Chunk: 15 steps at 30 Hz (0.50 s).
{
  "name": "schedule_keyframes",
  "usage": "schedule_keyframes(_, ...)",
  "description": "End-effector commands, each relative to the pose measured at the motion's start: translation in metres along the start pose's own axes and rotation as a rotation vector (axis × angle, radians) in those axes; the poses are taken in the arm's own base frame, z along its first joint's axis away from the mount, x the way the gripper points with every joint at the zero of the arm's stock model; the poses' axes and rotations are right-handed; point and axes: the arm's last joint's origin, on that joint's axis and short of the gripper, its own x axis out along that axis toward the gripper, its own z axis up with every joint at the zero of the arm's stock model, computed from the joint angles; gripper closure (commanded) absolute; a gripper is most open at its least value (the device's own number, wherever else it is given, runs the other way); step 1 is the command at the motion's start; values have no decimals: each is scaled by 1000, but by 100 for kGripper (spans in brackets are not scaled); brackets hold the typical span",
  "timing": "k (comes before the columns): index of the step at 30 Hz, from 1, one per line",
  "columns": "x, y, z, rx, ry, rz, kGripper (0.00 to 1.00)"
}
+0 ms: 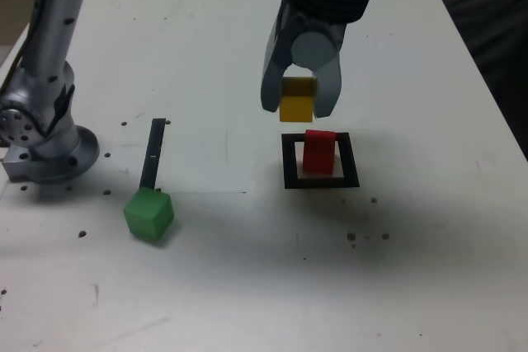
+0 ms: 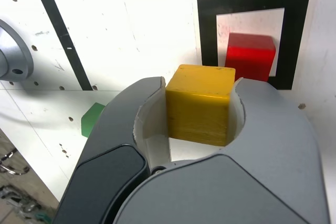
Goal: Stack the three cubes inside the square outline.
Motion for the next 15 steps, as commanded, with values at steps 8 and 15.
schedule_keyframes(8,2,-6,12,15,-1,10,71)
schedule_keyframes(15,11,-5,25,13,14,9,71)
